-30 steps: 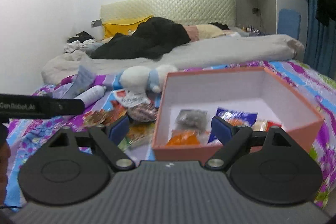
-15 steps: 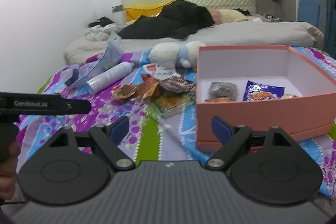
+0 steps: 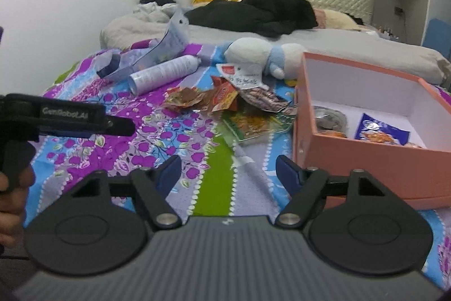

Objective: Organize snacks
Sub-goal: 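Withdraw both open tools from the pink box back toward the snack pile, then lower the left tool to the red spicy-strip packet while the right tool reaches the green packet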

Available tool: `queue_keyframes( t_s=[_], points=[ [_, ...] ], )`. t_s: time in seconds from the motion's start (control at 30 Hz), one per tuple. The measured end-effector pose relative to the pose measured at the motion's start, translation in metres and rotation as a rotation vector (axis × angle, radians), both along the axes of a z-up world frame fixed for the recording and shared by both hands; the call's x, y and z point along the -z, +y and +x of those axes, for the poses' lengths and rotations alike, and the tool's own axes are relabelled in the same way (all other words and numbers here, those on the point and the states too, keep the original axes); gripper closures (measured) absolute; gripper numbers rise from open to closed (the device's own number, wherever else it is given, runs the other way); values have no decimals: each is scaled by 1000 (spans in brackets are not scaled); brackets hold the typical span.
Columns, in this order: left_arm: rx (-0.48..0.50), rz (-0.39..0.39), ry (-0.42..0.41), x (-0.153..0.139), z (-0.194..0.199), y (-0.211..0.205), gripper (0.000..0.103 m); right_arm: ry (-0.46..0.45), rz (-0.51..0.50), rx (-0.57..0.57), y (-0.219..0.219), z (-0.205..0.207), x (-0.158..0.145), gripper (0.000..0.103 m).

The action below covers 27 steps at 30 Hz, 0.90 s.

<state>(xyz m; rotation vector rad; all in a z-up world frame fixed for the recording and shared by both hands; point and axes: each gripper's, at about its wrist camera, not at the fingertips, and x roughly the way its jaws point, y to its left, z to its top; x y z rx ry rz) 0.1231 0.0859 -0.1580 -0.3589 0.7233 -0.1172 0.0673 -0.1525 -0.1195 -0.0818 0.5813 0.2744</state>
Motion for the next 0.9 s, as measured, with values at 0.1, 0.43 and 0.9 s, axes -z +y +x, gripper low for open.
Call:
queue_keyframes(
  t_s=[0.1,0.43,0.9],
  points=[
    [-22,-49,14,10,20,9,18,8,-31,-18,11,13,6,29],
    [-59,-222,38,44,91,23,29,21,-282,-67,47,67,41,39],
    [-158,-430,64,86,164,49,42,-27,-563,-124,71,124,92,50]
  ],
)
